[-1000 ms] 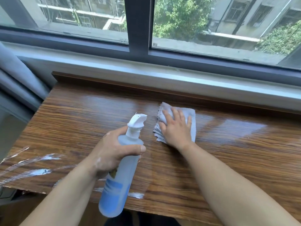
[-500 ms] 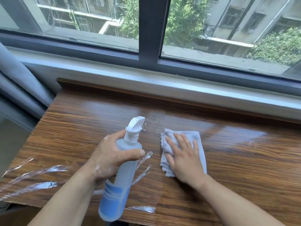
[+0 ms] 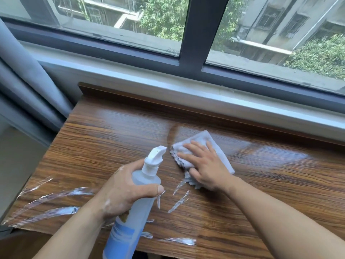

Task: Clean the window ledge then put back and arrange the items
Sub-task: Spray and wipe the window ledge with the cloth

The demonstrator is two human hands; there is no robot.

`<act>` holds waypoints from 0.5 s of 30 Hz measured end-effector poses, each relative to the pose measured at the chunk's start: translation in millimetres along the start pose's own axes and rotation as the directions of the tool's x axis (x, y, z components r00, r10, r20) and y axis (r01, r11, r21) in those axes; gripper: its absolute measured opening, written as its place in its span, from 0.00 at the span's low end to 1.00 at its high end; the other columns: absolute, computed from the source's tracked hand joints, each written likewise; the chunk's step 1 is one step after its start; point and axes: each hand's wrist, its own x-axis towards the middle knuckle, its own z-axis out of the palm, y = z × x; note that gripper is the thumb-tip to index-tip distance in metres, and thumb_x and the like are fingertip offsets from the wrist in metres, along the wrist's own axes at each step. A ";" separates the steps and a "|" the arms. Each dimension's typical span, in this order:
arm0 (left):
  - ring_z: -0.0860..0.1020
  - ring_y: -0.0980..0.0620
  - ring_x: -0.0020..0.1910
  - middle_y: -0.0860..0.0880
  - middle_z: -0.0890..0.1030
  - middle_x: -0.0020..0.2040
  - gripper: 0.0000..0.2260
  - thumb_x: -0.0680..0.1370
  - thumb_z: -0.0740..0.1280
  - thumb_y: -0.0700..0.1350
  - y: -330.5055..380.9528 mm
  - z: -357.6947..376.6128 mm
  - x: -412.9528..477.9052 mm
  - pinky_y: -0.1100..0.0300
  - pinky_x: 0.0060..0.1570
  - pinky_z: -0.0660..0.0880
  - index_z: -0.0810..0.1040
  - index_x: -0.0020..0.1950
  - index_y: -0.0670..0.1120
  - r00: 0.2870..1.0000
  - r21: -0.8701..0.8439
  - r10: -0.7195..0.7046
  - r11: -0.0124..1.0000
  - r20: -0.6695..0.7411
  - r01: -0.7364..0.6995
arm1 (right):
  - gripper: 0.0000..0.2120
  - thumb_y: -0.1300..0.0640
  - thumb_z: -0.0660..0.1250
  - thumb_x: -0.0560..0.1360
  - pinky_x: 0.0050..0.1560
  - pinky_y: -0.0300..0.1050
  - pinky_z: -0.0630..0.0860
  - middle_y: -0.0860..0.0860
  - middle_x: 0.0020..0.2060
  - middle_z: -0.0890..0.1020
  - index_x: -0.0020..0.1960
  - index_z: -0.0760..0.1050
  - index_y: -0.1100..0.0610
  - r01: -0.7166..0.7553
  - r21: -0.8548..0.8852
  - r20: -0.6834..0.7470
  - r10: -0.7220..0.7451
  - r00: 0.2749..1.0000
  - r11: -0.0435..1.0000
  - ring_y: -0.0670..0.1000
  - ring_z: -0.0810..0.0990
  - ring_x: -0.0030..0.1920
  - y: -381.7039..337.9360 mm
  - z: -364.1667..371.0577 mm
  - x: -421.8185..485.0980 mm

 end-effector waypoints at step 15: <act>0.82 0.53 0.40 0.44 0.85 0.46 0.22 0.58 0.78 0.60 -1.3 5.9 -7.4 0.63 0.41 0.78 0.83 0.51 0.60 0.998 0.156 0.030 0.987 0.064 -0.039 | 0.27 0.41 0.52 0.77 0.77 0.64 0.47 0.46 0.78 0.63 0.75 0.63 0.38 -0.198 -0.003 -0.049 0.197 0.979 0.980 0.53 0.56 0.79 1.2 16.3 -40.1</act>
